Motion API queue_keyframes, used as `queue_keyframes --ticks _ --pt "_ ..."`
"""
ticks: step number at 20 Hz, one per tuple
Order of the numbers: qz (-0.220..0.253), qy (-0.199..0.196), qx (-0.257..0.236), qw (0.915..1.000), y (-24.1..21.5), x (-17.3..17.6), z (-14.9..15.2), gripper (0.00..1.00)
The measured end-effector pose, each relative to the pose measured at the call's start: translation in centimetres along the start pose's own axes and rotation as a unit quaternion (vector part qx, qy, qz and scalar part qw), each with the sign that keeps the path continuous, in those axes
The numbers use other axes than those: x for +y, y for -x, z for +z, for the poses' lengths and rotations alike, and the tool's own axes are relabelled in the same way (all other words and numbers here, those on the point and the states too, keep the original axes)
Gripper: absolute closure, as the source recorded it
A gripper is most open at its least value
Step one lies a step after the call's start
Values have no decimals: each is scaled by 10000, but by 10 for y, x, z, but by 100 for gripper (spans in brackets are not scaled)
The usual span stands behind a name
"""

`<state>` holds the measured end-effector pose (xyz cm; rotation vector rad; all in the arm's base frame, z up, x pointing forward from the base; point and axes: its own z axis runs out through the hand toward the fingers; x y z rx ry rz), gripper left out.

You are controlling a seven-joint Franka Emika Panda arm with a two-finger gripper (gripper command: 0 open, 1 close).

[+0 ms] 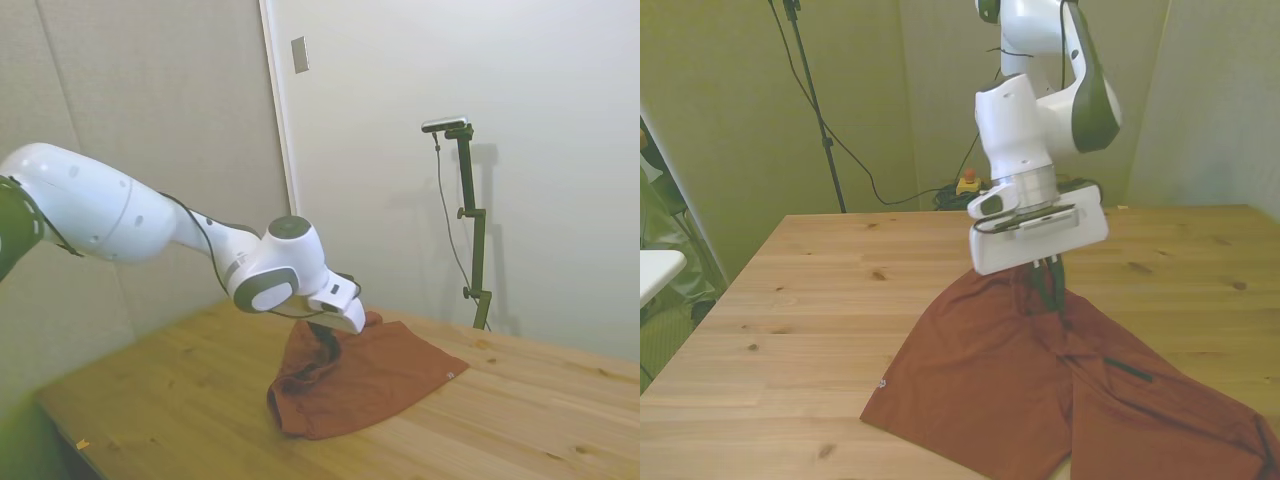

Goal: Unfold the shorts

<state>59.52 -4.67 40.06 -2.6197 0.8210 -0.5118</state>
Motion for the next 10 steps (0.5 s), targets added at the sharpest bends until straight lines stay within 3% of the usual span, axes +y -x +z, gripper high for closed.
queue_keyframes --ticks 5,10 --pt "-406 -163 -11 9990 83 -55 -21 100" --pt "-979 -88 -244 9949 181 -102 -11 100"
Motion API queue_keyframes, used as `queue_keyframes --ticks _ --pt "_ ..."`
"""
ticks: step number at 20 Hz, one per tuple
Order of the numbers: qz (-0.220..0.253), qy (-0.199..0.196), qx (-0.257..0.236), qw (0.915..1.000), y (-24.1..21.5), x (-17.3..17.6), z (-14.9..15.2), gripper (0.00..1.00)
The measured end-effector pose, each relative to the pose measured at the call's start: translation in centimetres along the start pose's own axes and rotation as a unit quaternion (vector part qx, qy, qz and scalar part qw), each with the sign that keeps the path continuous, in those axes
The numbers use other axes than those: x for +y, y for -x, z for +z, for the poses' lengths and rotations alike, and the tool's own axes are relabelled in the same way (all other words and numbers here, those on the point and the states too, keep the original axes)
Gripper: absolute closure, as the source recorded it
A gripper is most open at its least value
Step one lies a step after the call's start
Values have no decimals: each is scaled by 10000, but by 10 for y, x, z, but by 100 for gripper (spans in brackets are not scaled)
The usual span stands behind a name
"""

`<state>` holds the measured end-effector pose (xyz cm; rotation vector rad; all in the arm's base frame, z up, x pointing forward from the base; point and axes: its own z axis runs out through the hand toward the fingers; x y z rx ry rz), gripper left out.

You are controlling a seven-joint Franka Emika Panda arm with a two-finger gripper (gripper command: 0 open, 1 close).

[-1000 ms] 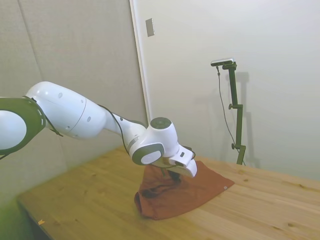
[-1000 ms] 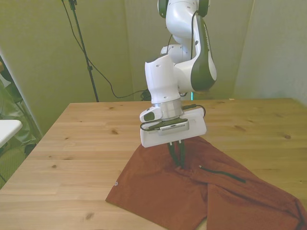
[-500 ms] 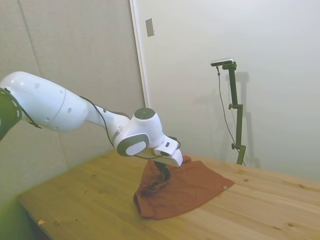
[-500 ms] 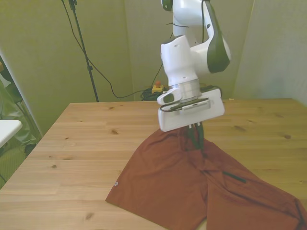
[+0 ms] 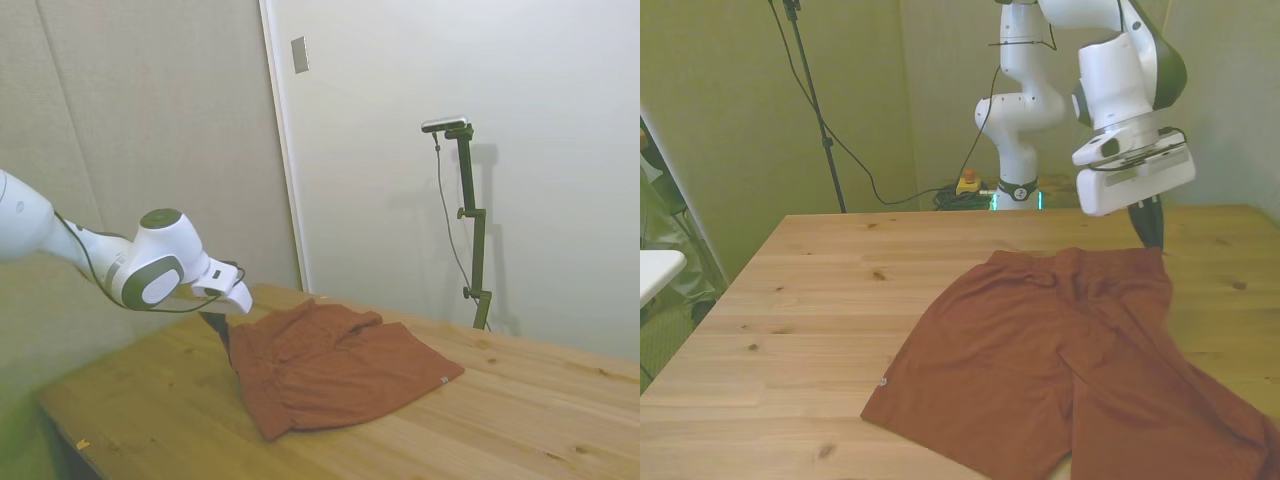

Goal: Unfold the shorts

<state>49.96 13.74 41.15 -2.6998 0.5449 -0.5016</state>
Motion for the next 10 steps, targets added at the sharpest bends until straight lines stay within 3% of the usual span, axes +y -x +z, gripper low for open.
queue_keyframes --ticks 4,9,10 --pt "-280 204 -185 9992 50 -9 11 100" --pt "-307 449 -221 9983 84 12 8 100" --pt "-286 508 -198 9981 87 17 6 0"
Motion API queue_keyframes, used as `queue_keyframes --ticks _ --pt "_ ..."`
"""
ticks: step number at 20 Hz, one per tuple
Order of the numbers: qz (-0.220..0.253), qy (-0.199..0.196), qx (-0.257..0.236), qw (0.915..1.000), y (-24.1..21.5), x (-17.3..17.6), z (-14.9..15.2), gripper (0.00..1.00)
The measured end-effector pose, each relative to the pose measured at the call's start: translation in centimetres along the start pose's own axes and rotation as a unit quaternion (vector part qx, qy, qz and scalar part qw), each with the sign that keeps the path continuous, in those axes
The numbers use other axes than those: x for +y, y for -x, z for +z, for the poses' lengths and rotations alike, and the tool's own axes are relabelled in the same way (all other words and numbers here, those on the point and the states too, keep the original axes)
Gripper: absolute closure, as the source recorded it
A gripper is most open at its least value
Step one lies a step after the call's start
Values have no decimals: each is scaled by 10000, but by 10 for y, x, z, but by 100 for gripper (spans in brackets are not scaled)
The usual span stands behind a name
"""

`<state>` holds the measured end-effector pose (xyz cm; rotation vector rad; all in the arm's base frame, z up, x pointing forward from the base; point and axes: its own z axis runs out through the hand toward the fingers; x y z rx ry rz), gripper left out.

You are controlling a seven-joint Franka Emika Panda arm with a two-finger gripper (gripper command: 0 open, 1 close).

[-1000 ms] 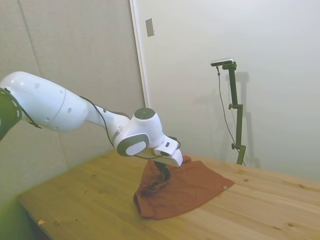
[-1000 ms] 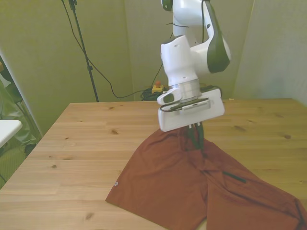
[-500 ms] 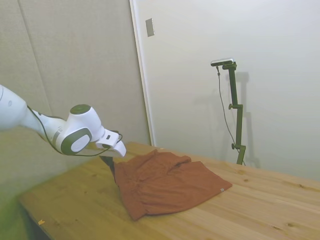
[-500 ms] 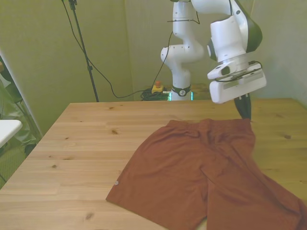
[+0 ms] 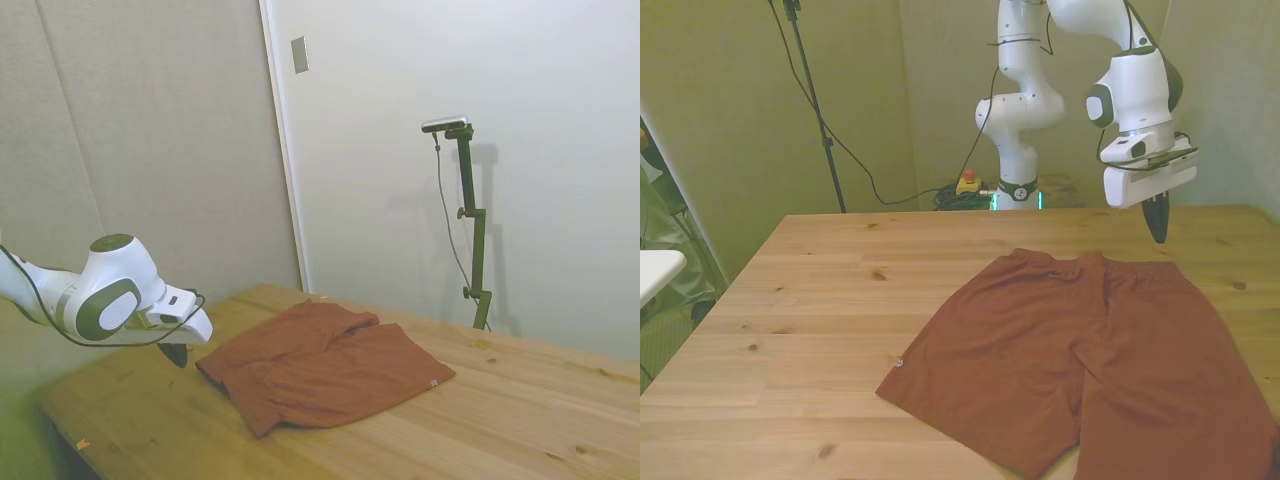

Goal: Unfold the shorts

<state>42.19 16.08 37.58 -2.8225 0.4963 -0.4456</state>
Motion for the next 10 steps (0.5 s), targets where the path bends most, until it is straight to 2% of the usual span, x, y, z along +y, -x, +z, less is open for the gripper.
queue_keyframes --ticks 10 --pt "190 100 36 9998 11 18 -6 0"
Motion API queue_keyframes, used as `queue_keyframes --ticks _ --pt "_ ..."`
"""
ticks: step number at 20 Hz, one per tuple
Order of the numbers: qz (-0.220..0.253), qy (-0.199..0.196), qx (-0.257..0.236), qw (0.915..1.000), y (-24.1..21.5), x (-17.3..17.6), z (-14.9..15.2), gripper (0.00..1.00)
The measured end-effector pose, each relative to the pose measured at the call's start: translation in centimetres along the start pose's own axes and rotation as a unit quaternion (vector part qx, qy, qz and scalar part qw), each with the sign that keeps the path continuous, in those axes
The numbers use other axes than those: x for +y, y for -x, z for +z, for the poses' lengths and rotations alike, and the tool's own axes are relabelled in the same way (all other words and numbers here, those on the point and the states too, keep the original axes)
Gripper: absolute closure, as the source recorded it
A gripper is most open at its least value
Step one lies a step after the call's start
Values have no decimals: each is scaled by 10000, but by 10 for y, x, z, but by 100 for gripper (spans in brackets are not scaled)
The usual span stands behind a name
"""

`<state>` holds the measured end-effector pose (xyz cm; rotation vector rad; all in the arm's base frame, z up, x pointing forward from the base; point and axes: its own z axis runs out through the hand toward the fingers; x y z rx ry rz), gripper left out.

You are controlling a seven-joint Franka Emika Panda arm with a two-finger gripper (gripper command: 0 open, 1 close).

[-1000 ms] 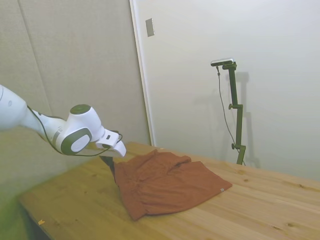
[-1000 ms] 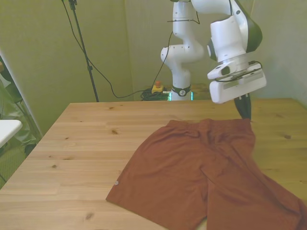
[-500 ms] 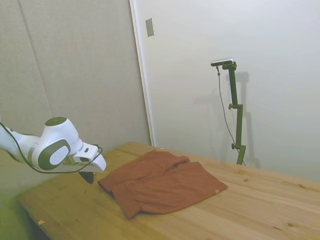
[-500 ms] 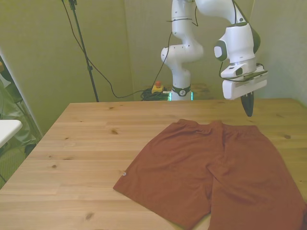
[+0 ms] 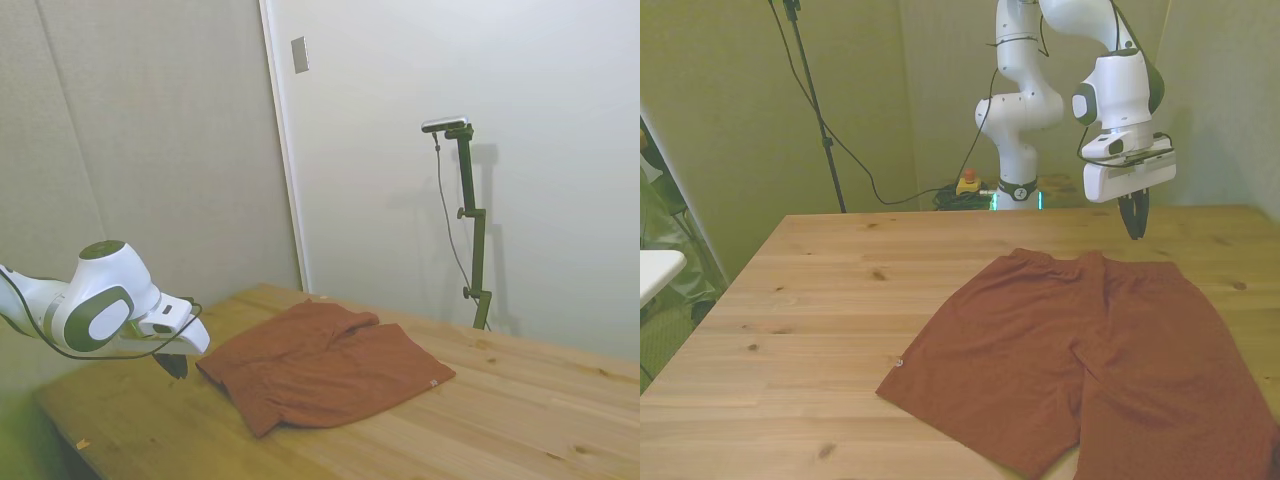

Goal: Unfold the shorts

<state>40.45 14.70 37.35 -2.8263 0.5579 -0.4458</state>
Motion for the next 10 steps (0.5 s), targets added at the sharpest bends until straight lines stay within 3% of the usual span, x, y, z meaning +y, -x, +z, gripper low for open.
queue_keyframes --ticks 10 --pt "214 49 79 9997 19 12 -34 0"
